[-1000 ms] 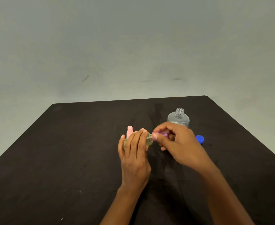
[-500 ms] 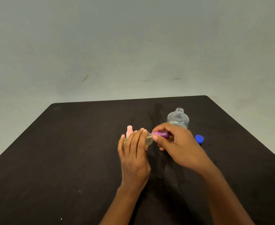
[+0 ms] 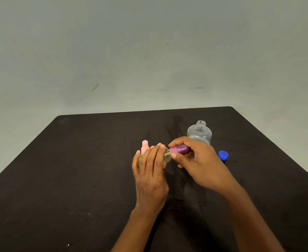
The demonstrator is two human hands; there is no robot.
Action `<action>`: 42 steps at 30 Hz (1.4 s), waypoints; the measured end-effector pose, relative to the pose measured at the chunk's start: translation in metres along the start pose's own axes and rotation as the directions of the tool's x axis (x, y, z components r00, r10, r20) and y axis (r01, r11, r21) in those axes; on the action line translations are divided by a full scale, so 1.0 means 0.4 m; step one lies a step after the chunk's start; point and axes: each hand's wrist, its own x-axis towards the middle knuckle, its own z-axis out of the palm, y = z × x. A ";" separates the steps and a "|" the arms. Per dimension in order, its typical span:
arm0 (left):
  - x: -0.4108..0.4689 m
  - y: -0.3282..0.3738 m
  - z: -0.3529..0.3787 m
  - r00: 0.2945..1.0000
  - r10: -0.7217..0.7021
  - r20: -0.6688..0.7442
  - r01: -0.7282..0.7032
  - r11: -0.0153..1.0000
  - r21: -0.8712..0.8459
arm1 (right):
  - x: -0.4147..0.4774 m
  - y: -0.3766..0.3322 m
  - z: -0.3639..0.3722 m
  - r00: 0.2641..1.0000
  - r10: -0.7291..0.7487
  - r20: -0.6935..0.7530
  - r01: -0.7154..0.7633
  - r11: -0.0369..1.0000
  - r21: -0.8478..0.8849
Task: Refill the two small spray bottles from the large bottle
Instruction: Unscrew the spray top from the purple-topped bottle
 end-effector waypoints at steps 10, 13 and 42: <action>-0.001 0.000 -0.002 1.000 0.006 -0.005 -0.007 1.000 -0.015 | -0.002 -0.006 0.010 0.998 0.017 -0.067 -0.019 1.000 -0.022; 0.000 0.002 -0.001 1.000 0.006 0.001 -0.006 1.000 -0.012 | -0.003 -0.007 0.003 0.999 -0.001 -0.051 0.000 1.000 -0.022; -0.001 0.005 -0.006 0.999 -0.049 0.005 0.049 0.998 -0.051 | -0.013 -0.031 -0.043 0.997 -0.066 -0.038 0.069 0.994 0.082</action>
